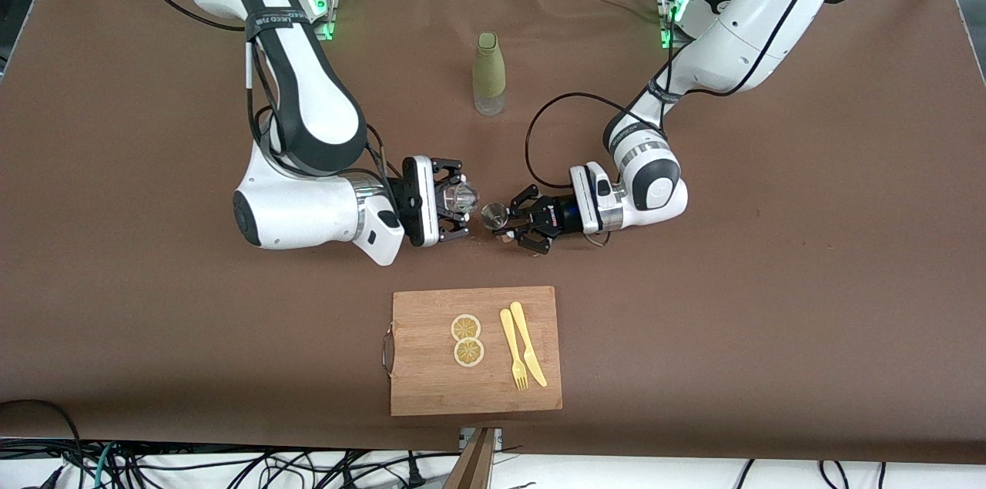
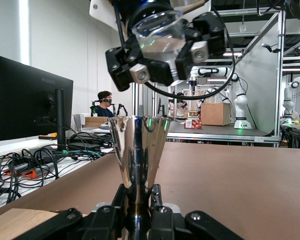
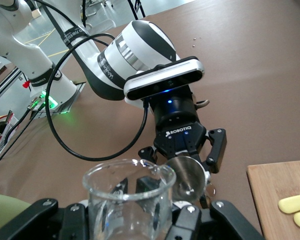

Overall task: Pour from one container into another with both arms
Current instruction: 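Tilt the beaker with the right gripper, pouring into the held jigger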

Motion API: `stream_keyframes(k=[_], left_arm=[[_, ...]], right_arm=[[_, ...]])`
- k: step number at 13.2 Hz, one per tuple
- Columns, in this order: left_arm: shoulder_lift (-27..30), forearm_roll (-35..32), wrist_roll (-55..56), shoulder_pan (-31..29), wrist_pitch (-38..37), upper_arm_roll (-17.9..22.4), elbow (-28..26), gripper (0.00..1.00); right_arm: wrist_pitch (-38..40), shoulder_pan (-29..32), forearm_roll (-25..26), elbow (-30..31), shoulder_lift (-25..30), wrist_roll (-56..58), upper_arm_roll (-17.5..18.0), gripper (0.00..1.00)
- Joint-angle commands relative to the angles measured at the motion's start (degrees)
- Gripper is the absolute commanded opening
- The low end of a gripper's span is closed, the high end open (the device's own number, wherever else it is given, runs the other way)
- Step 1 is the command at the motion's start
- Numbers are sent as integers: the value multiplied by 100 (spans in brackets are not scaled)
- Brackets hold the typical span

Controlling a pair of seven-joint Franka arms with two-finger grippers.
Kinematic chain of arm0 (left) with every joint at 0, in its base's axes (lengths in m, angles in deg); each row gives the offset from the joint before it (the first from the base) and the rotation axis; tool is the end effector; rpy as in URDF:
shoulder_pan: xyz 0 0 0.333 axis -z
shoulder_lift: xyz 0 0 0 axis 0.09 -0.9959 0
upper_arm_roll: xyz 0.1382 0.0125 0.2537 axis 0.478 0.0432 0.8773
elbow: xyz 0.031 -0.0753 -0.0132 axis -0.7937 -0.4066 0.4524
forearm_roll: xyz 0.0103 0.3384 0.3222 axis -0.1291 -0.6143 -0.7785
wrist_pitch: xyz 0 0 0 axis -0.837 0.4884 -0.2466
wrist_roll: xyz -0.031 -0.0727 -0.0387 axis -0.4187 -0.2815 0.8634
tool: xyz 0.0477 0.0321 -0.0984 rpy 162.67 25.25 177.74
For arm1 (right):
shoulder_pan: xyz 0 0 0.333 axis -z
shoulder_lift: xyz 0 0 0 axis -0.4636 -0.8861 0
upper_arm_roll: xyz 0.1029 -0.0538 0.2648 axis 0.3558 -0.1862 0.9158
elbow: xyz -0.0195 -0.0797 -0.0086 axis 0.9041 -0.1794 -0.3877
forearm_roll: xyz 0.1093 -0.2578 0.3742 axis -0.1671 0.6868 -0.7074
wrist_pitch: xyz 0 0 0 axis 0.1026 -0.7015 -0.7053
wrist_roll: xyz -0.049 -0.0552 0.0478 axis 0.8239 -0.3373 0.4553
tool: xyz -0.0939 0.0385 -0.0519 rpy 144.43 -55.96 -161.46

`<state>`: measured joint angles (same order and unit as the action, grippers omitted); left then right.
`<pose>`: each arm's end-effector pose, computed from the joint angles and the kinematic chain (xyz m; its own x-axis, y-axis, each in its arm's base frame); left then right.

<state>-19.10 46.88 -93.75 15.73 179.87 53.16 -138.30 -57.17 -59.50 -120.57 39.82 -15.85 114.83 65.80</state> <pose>0.5960 -0.3732 0.0709 0.0071 0.0453 0.9989 -0.9750 -0.2217 0.0170 0.6846 0.4013 0.3142 0.1575 0.6790 0.7170 0.9402 0.1190 -0.3192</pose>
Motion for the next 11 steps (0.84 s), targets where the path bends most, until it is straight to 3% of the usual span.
stream_keyframes(k=[1, 11], left_arm=[[-82, 216, -177, -72, -82, -136, 94, 0], [-135, 225, -37, -125, -389, -154, 67, 0]], right_arm=[[-81, -178, 326, 20, 164, -172, -20, 0], [-99, -362, 881, 20, 296, -444, -20, 0]])
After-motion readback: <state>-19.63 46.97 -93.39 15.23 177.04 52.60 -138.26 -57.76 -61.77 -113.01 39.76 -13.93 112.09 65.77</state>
